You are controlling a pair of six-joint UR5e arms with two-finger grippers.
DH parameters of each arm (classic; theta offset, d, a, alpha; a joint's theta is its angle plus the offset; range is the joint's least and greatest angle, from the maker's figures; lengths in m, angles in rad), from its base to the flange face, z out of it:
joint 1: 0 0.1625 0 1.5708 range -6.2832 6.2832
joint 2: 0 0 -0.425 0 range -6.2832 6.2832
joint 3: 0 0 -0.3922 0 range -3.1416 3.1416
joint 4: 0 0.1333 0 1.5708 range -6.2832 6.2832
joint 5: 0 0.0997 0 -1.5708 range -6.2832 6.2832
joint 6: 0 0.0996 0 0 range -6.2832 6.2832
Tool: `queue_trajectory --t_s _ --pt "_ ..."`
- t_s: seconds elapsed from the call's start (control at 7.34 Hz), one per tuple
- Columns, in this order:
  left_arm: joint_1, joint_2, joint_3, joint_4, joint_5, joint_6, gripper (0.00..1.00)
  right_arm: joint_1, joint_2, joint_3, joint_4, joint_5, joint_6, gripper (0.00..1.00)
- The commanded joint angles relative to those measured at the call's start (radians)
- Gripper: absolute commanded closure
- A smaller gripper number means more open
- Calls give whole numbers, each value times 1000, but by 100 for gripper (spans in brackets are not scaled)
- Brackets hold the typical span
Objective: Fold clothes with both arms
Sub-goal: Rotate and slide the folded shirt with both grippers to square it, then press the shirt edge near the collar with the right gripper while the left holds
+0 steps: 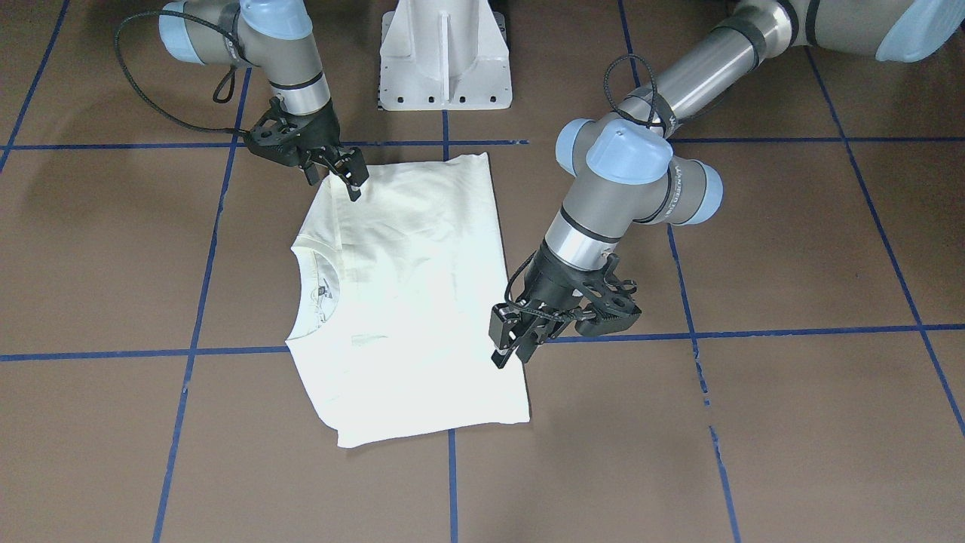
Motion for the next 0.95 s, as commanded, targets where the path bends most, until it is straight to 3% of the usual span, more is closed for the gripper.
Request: queue_trajectory --t_s 0.0,0.27,0.54,0.68,0.82 --pt "0 4 -4 0 -1 -2 51 -17 -5 7 -54 3 7 10" --pt "0 10 -4 0 -1 -2 50 -49 6 -7 -55 2 33 18" --pt "0 10 -4 0 -1 -2 50 -49 -4 -7 -55 2 35 32" --pt "0 10 -4 0 -1 -2 50 -48 -5 -5 -57 2 35 45" --pt "0 10 -4 0 -1 -2 50 -47 -5 -7 -55 -1 59 63"
